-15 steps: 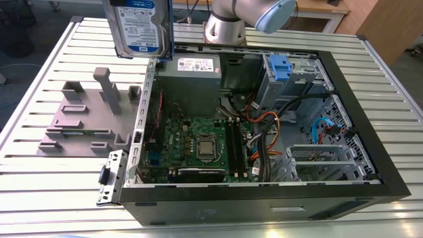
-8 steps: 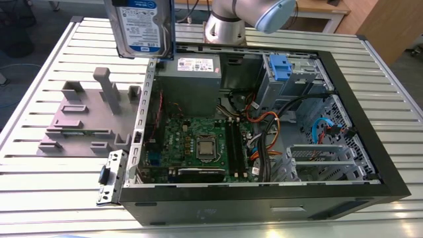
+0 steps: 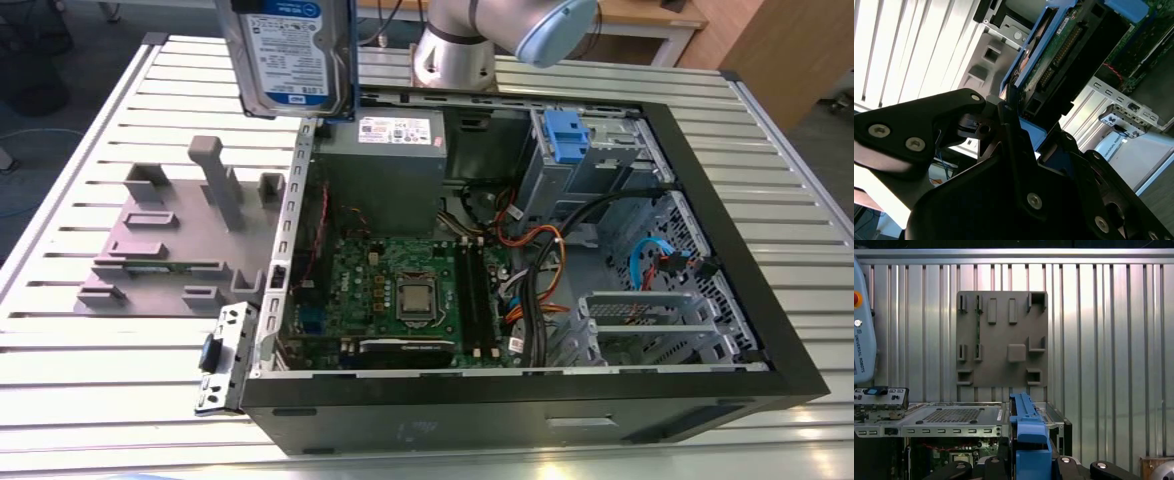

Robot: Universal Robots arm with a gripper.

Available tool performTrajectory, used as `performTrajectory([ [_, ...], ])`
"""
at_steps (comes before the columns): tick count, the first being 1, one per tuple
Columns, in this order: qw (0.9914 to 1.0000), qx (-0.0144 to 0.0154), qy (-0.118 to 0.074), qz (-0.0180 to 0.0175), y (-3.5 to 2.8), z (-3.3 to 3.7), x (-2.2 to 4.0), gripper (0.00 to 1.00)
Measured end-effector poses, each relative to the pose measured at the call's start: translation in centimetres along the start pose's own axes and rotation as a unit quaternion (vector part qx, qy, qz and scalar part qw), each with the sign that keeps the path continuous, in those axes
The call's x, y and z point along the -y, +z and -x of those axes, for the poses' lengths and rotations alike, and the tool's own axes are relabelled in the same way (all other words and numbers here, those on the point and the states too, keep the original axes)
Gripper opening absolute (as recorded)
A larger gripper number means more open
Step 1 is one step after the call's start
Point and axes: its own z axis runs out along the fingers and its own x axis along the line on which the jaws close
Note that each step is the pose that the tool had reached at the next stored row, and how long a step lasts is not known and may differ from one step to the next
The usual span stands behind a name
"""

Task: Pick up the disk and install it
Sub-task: 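Pick up the disk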

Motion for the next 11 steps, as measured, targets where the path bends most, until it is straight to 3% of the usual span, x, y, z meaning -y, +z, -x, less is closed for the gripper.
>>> performTrajectory([
  [11,1.0,0.0,0.0,0.0,0.01,0.01,0.47,0.37],
])
